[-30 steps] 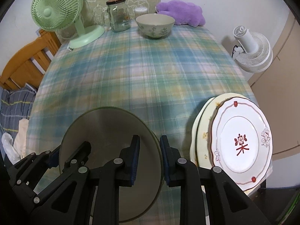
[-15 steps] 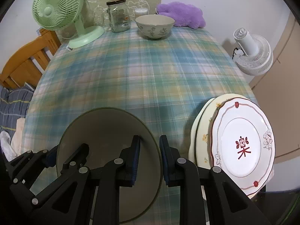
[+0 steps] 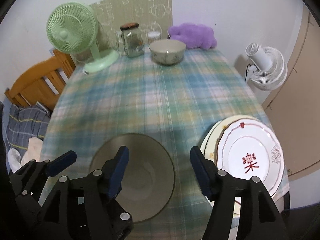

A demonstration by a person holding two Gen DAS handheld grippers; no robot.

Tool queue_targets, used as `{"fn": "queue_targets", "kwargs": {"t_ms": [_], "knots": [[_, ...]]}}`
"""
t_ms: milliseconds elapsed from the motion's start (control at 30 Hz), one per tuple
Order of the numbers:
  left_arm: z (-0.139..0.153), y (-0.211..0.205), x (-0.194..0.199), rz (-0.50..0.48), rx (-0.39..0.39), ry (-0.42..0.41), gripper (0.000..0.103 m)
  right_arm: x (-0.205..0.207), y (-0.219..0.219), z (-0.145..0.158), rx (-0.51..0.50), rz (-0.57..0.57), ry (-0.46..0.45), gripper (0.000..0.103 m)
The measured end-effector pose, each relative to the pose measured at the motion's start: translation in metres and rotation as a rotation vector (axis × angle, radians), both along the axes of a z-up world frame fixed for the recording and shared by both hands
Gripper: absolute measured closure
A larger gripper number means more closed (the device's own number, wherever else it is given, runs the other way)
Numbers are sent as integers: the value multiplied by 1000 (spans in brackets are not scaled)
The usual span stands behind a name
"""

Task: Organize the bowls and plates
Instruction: 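Move both grippers toward the white bowl beside the glass jar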

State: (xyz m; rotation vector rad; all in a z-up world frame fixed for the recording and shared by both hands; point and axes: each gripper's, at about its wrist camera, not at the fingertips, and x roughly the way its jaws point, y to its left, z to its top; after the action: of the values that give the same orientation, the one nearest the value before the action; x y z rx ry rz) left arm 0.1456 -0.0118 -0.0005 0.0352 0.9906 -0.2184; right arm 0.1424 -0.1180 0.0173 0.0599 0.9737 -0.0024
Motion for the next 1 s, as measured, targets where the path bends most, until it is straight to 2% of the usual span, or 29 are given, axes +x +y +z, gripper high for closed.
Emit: {"fn": "queue_targets", "kwargs": {"t_ms": [233, 433, 1000], "knots": [[27, -3, 2, 34, -13, -69, 20, 0, -5, 31, 36, 4, -55, 31], [37, -14, 15, 83, -28, -82, 20, 13, -13, 44, 46, 48, -68, 31], [66, -78, 91, 291, 14, -137, 21, 108, -77, 72, 46, 205, -113, 31]]}}
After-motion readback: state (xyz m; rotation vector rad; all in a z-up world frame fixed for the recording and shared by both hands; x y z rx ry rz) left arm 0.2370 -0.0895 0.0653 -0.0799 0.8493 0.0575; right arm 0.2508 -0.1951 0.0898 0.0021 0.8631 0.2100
